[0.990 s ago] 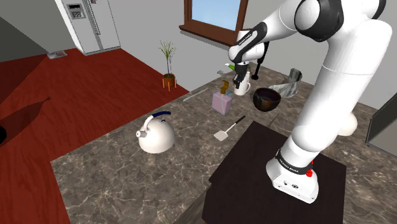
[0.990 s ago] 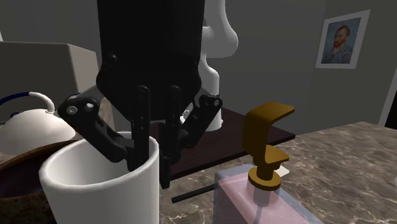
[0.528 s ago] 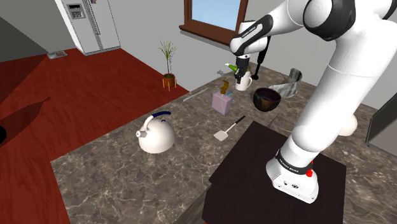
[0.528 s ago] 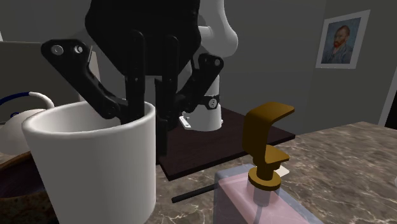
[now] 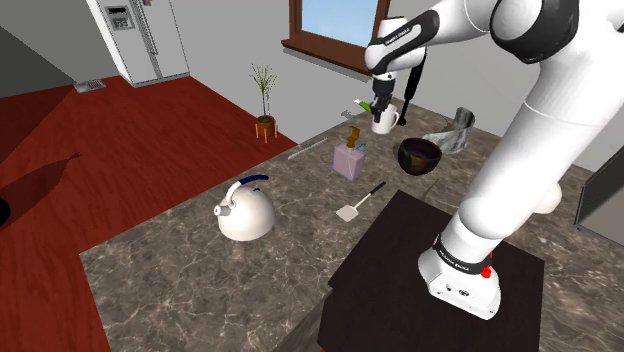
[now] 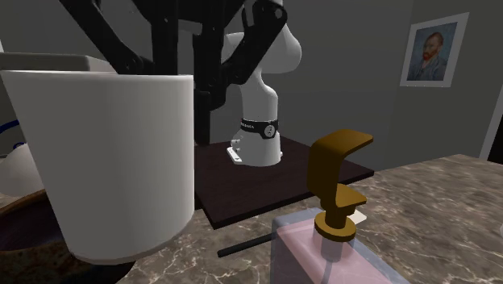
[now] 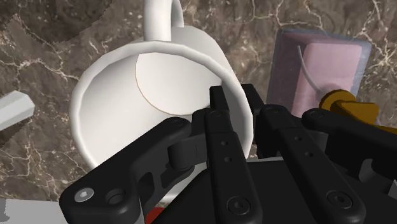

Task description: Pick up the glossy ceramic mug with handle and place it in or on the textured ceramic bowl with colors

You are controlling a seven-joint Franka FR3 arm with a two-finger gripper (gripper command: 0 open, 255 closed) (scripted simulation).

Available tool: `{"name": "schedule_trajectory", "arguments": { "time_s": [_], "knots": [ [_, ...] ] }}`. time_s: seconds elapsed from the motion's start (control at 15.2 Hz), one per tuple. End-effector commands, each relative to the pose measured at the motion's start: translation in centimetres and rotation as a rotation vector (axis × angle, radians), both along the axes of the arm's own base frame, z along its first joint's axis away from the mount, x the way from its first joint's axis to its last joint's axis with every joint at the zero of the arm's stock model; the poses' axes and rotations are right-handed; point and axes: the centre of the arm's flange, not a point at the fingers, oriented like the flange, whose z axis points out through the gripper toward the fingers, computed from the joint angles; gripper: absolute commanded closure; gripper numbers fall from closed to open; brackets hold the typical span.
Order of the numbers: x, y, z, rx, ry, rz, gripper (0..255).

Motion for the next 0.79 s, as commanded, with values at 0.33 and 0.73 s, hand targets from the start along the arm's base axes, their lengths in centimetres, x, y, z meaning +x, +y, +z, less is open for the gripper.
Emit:
{"name": "schedule_trajectory", "arguments": {
  "time_s": [0.33, 0.73],
  "knots": [
    [-3.6, -1.6, 2.2, 0.0, 0.0, 0.0, 255],
    [-10.9, -4.7, 3.1, 0.0, 0.0, 0.0, 255]
  ]
}}
